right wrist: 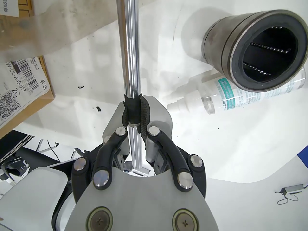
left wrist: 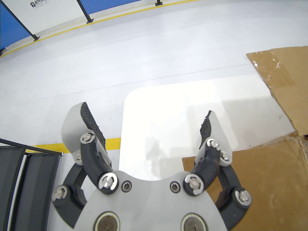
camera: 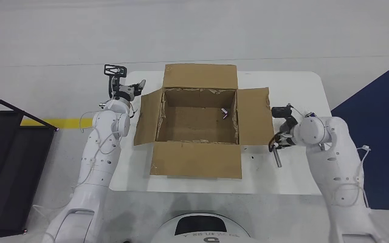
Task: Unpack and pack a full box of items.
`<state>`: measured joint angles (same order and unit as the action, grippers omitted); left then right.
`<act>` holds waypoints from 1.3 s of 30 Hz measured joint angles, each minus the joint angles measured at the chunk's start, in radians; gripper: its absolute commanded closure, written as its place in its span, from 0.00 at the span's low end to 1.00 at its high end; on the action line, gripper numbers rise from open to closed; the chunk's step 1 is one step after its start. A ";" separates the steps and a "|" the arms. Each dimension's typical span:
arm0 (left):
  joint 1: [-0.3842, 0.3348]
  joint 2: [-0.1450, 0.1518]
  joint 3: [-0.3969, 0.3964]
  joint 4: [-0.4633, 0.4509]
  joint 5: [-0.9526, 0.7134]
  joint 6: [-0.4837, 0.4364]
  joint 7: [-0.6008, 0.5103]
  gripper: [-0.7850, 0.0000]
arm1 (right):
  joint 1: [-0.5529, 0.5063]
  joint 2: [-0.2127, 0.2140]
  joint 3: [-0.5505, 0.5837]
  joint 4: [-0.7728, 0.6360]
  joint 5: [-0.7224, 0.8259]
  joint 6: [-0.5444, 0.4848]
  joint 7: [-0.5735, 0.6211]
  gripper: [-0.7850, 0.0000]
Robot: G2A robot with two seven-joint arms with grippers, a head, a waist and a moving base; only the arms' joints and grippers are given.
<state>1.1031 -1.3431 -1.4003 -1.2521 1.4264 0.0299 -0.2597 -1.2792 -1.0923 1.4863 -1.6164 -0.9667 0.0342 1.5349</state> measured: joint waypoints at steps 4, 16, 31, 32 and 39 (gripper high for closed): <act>0.000 0.000 0.000 0.000 0.000 0.000 0.000 0.00 | 0.021 0.000 -0.022 0.039 0.005 0.007 0.001 0.98; 0.000 0.000 0.000 0.000 0.000 0.000 0.000 0.00 | 0.061 0.002 -0.060 0.117 0.032 0.012 0.001 0.94; 0.000 0.000 0.000 0.000 0.000 0.000 0.000 0.00 | 0.000 0.026 0.011 -0.049 0.003 0.077 -0.007 0.50; 0.000 0.000 0.000 0.000 0.000 0.000 0.000 0.00 | -0.019 0.028 0.032 -0.095 0.001 0.086 -0.015 0.51; 0.000 0.000 0.000 0.000 0.000 0.000 0.000 0.00 | -0.239 0.039 0.240 -0.514 -0.027 0.179 -0.147 0.51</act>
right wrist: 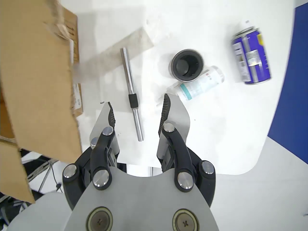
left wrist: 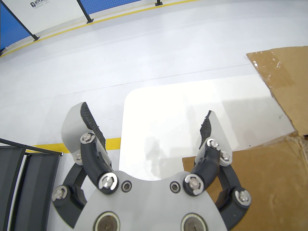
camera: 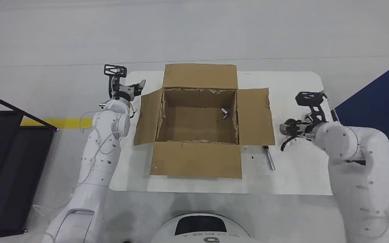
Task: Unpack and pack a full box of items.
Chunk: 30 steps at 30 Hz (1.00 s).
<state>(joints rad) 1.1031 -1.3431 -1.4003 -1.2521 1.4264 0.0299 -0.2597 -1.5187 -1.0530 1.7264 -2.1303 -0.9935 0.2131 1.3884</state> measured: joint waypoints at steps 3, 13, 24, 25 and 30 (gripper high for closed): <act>0.000 0.000 0.000 0.000 0.000 0.000 0.000 0.00 | -0.067 -0.002 0.047 -0.135 0.015 -0.013 -0.079 0.51; 0.000 0.000 0.000 0.000 0.000 0.000 0.000 0.00 | 0.176 0.003 -0.189 -0.076 0.090 -0.300 -0.127 0.52; 0.000 0.000 0.000 0.000 0.000 0.000 0.000 0.00 | 0.842 -0.125 -0.909 0.476 0.023 -0.280 0.023 0.33; 0.000 0.000 0.000 0.000 0.000 0.000 0.000 0.00 | 0.867 -0.137 -0.949 0.509 0.023 -0.276 0.022 0.33; 0.000 0.000 0.000 0.000 0.000 0.000 0.000 0.00 | 0.933 -0.193 -1.092 0.655 0.036 -0.259 0.009 0.36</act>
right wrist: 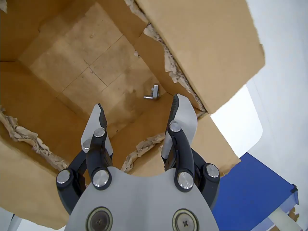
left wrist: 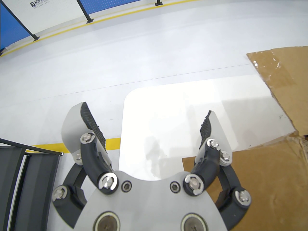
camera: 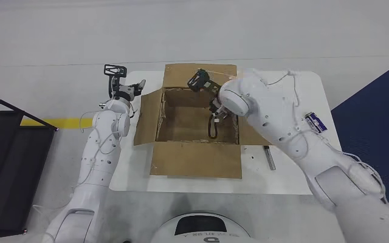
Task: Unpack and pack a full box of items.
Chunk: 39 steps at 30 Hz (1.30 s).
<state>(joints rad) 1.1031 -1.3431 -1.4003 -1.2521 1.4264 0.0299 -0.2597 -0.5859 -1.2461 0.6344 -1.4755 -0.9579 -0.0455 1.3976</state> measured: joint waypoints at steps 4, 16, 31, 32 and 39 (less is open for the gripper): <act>0.000 0.000 0.000 0.000 0.000 0.000 0.000 0.00 | 0.012 -0.026 -0.039 0.084 0.040 -0.017 -0.022 0.44; 0.000 0.000 0.000 0.000 0.000 0.000 0.000 0.00 | 0.030 -0.092 -0.116 0.318 0.062 -0.021 -0.077 0.50; 0.000 0.000 0.000 0.000 0.000 0.000 0.000 0.00 | 0.067 -0.186 -0.204 0.540 -0.060 0.101 -0.107 0.55; 0.000 0.000 0.000 0.000 0.000 0.000 0.000 0.00 | 0.070 -0.192 -0.205 0.553 -0.060 0.100 -0.109 0.56; 0.000 0.000 0.000 0.000 0.000 0.000 0.000 0.00 | 0.086 -0.225 -0.206 0.638 -0.071 0.097 -0.139 0.57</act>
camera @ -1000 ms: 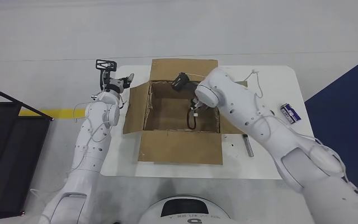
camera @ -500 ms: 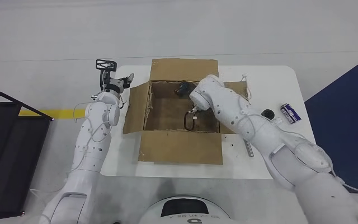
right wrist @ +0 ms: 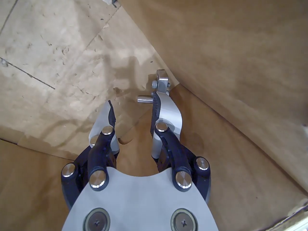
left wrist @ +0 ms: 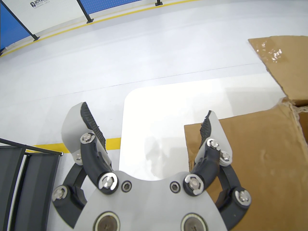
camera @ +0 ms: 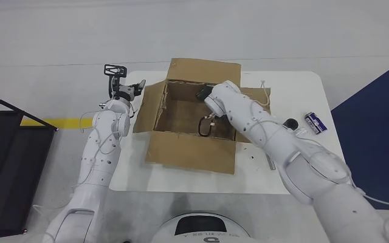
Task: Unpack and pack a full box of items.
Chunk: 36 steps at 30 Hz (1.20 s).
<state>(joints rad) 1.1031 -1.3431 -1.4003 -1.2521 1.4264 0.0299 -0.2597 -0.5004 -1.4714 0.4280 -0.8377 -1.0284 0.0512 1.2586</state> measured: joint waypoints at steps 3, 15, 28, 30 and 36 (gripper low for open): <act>0.000 0.000 0.000 0.000 0.000 0.000 0.000 0.00 | 0.000 -0.010 -0.004 0.016 -0.025 0.009 -0.028 0.55; 0.000 0.000 0.000 0.000 0.000 0.000 0.000 0.00 | -0.022 -0.030 -0.009 0.043 -0.141 0.045 -0.026 0.64; 0.000 0.000 0.000 0.000 0.000 0.000 0.000 0.00 | -0.033 -0.043 0.031 -0.036 -0.164 -0.008 -0.036 1.00; 0.000 0.000 0.000 0.000 0.000 0.000 0.000 0.00 | -0.046 -0.028 0.063 -0.094 -0.166 -0.015 -0.055 1.00; 0.000 0.000 0.000 0.000 0.000 0.000 0.000 0.00 | -0.139 0.046 0.197 -0.323 -0.216 -0.005 -0.056 0.82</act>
<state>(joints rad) 1.1031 -1.3431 -1.4003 -1.2521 1.4264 0.0299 -0.2597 -0.6396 -1.4254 0.6247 -1.1607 -1.2440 0.0465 1.2030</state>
